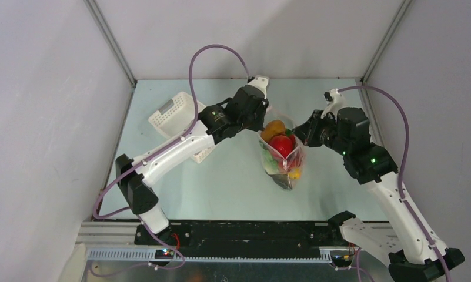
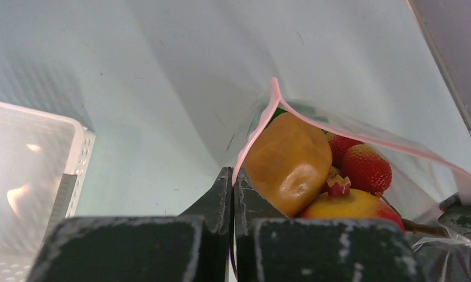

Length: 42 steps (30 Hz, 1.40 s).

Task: Place the food in the zip-top bag and seal the zipper
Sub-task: Adjust the zipper food storage bag at the center of the board.

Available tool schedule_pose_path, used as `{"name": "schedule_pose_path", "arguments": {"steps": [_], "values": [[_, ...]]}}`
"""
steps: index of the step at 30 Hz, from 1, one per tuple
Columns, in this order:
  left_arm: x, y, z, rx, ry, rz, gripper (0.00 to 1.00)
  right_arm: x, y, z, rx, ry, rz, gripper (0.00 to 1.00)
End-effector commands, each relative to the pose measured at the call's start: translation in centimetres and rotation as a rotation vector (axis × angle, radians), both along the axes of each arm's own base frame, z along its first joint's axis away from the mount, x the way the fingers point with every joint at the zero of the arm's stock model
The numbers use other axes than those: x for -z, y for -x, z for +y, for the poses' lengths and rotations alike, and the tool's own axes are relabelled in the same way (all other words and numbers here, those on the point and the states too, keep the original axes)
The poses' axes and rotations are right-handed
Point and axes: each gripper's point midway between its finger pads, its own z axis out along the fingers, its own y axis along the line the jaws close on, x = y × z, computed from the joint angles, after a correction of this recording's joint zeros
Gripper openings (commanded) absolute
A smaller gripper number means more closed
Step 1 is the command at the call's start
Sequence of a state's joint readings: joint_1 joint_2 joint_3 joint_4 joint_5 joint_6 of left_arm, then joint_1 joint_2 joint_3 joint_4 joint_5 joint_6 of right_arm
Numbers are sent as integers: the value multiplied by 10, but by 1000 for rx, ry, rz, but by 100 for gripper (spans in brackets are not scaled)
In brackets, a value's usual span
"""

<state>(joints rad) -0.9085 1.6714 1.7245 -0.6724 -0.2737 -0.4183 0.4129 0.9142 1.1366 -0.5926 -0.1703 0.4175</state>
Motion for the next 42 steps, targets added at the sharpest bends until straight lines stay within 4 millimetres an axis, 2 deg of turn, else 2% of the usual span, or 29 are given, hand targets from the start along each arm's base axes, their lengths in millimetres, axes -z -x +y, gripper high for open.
{"name": "schedule_pose_path", "arguments": {"steps": [1, 4, 9, 12, 16, 17, 21, 26, 30, 33, 38, 42], "values": [[-66, 4, -5, 67, 117, -130, 0, -25, 11, 11, -40, -39, -89, 0], [-98, 12, -6, 131, 182, -201, 0, -32, 19, 22, -77, -62, -96, 0], [-130, 26, -18, 282, 220, -286, 0, -45, 37, 55, -157, -116, -119, 5], [-132, 35, -35, 413, 223, -302, 0, -53, 44, 77, -182, -161, -123, 5], [-127, 36, -46, 482, 185, -289, 0, -49, 37, 82, -77, -175, -103, 10], [-121, 36, -48, 498, 169, -280, 0, -47, 32, 77, -26, -175, -101, 15], [-99, 49, -57, 615, 147, -241, 0, -43, 35, 68, 4, -181, -112, 34], [-77, 58, -62, 715, 110, -229, 0, -26, 40, 53, -41, -38, -168, 46], [-71, 59, -64, 758, 97, -229, 0, -19, 42, 24, -67, 137, -254, 55], [-71, 58, -64, 779, 102, -231, 0, -28, 42, -5, 1, 168, -303, 62], [-74, 58, -64, 842, 135, -242, 0, -42, 38, -25, 15, 208, -389, 70], [-76, 52, -61, 840, 113, -268, 0, -49, 26, -27, 11, 240, -429, 71]]}}
